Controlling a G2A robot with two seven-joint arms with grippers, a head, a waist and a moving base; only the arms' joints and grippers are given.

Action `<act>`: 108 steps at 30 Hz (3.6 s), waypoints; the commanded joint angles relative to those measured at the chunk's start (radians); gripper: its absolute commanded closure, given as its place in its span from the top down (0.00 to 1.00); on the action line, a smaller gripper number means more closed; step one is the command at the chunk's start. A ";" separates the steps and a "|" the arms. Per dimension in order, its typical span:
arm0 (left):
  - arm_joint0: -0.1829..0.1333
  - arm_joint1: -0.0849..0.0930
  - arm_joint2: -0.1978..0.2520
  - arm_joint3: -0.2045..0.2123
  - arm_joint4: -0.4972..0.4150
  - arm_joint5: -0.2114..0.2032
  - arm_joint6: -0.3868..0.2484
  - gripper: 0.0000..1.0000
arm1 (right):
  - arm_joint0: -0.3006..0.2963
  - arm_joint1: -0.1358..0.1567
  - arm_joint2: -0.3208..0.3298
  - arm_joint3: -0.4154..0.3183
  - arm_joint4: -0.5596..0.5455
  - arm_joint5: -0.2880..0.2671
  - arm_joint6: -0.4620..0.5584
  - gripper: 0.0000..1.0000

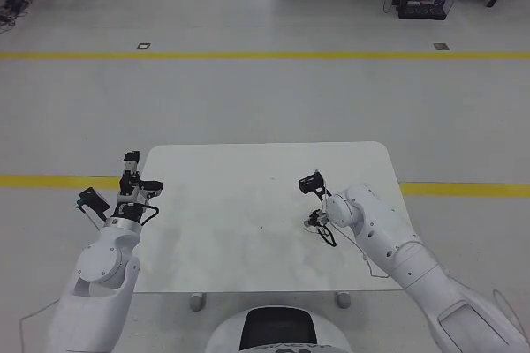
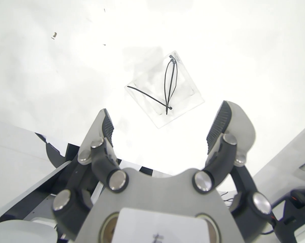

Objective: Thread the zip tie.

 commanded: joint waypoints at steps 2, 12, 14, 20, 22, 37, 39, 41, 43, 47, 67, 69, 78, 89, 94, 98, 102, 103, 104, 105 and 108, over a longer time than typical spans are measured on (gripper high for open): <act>0.000 0.000 0.000 0.000 0.000 0.000 0.000 1.00 | 0.001 -0.002 0.004 0.013 0.007 -0.004 -0.009 0.49; 0.000 0.000 0.000 0.000 0.000 0.000 0.000 1.00 | 0.004 -0.010 0.005 0.042 0.003 -0.006 -0.023 0.42; 0.000 0.000 0.000 0.000 0.000 0.000 0.000 1.00 | 0.007 -0.013 0.002 0.053 0.004 -0.005 -0.025 0.42; 0.000 0.000 0.000 0.000 0.000 0.000 0.000 1.00 | 0.018 -0.024 -0.010 0.091 0.012 -0.004 -0.040 0.36; 0.000 0.000 0.000 0.000 0.000 0.000 0.000 1.00 | 0.022 -0.029 -0.015 0.106 0.016 -0.003 -0.046 0.33; 0.000 0.000 0.000 0.000 0.000 0.000 0.000 1.00 | 0.049 -0.059 -0.051 0.195 0.011 0.013 -0.068 0.26; 0.000 0.000 0.000 0.000 0.000 0.000 0.000 1.00 | 0.053 -0.063 -0.056 0.207 0.010 0.015 -0.071 0.24; 0.000 0.000 0.000 0.000 0.000 0.000 0.000 1.00 | 0.057 -0.068 -0.060 0.218 0.010 0.015 -0.075 0.24; 0.000 0.000 0.000 0.000 0.000 0.000 0.000 1.00 | 0.060 -0.072 -0.064 0.229 0.011 0.015 -0.078 0.24; 0.000 0.000 0.000 0.000 0.000 0.000 0.000 1.00 | 0.067 -0.080 -0.070 0.252 0.010 0.016 -0.083 0.23; 0.000 0.000 0.000 0.000 0.000 0.000 0.000 1.00 | 0.099 -0.122 -0.102 0.366 0.017 0.020 -0.110 0.18; 0.000 0.000 0.000 0.000 0.000 0.000 0.000 1.00 | 0.103 -0.127 -0.104 0.379 0.019 0.020 -0.114 0.17; 0.000 0.000 0.000 0.000 0.000 0.000 0.000 1.00 | 0.118 -0.143 -0.109 0.425 0.025 0.016 -0.123 0.13; 0.000 0.000 0.000 0.000 0.000 0.000 0.000 1.00 | 0.132 -0.162 -0.118 0.467 0.024 0.008 -0.127 0.11; 0.000 0.000 0.000 0.000 0.000 0.000 0.000 1.00 | 0.138 -0.171 -0.120 0.479 0.032 -0.008 -0.132 0.12; 0.000 0.000 0.000 0.000 0.000 0.000 0.000 1.00 | 0.141 -0.174 -0.115 0.482 0.039 -0.024 -0.135 0.12; 0.000 0.000 0.000 0.000 0.000 0.000 0.000 1.00 | 0.140 -0.174 -0.113 0.473 0.012 0.011 -0.132 0.11; 0.000 0.000 0.000 0.000 0.000 0.000 0.000 1.00 | 0.139 -0.174 -0.114 0.470 0.005 0.022 -0.129 0.11; 0.000 0.000 0.000 0.000 0.000 0.000 0.000 1.00 | 0.139 -0.174 -0.114 0.466 -0.003 0.032 -0.125 0.11; 0.000 0.000 0.000 0.000 0.000 0.000 0.000 1.00 | 0.137 -0.174 -0.115 0.462 -0.010 0.040 -0.121 0.11; 0.000 0.000 0.000 0.000 0.000 0.000 0.000 1.00 | 0.132 -0.176 -0.116 0.455 -0.023 0.057 -0.109 0.11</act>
